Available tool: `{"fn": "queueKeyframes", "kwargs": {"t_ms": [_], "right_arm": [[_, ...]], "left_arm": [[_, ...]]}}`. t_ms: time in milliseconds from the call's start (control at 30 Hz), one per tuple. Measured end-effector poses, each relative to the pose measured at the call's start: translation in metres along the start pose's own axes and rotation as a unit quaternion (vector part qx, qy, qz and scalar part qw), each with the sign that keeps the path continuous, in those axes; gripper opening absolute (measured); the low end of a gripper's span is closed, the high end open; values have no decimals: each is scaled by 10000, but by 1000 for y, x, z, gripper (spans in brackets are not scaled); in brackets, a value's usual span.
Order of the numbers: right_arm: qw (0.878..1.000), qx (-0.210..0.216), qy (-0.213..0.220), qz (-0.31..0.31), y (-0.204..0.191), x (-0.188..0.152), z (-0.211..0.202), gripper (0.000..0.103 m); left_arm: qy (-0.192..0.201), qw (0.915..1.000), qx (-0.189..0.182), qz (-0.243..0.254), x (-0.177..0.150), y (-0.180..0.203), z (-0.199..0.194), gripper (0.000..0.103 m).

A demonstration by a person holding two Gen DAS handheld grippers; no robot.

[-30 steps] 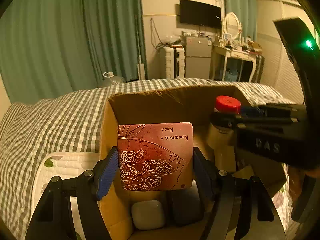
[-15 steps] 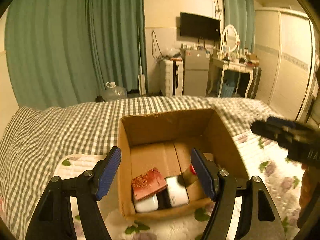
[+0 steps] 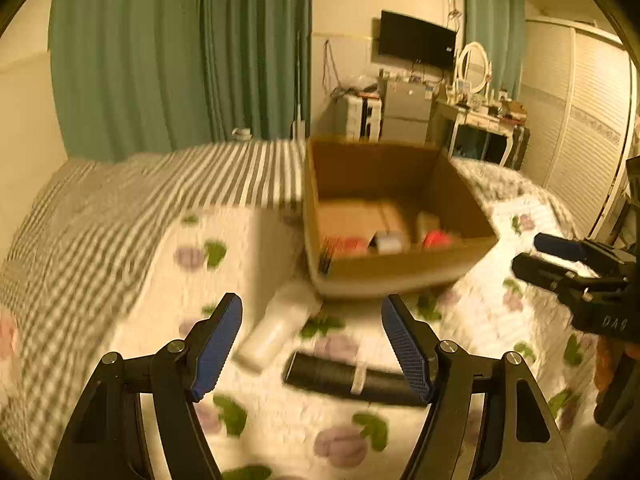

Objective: Organize rigid objects
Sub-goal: 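Grasp the black flashlight with the right tool while the left grasps the white cup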

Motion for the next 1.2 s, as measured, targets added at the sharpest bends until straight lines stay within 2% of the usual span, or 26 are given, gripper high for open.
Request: {"fn": "queueKeyframes", "kwargs": {"t_ms": [133,400,500,567,600,667,900,933,1000,1100,1200], "right_arm": [[9981,398,-414,-214,-35,-29,32,75],[9821,981,-1233,-1031,-104,-75,103,75],[9779,1009,-1289,-1302,-126,-89,117,72],[9789,908,-1198,-1381,-131,-90,120,62],[9798,904,-1205,-1313,-131,-89,120,59],[9824,871,-1118,-1213,-125,-86,113,43],[9920,633,-924,-578,-78,-73,74,36],[9927,600,-911,-512,-71,-71,70,29],[9940,532,-858,-423,-60,-65,67,28],[9948,423,-884,-282,-50,-60,69,24],[9944,393,-950,-251,-41,-63,71,19]], "left_arm": [[-310,9994,125,-105,-25,-15,17,75],[-452,9978,255,-420,-37,-38,27,75],[-549,9967,370,-464,-39,-43,33,75],[-594,9963,383,-480,-39,-45,36,75],[-606,9962,386,-487,-40,-45,36,75],[-615,9962,427,-455,-40,-45,37,75],[-744,9956,506,-248,-35,-35,43,75],[-761,9956,517,-193,-32,-33,45,75],[-751,9947,695,37,-23,-26,48,75],[-822,9945,631,126,-11,-19,65,75],[-990,9917,779,274,-12,-21,89,75]]}}
Point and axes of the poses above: each gripper's, at about its wrist camera, not at the fingertips, and z roughly the way its jaws point, y to its right, x to its top, the point moved 2 cm from there along z, roughly the way its jaws point, and after that the axes turned 11 degrees about -x, right-handed, at the moved point
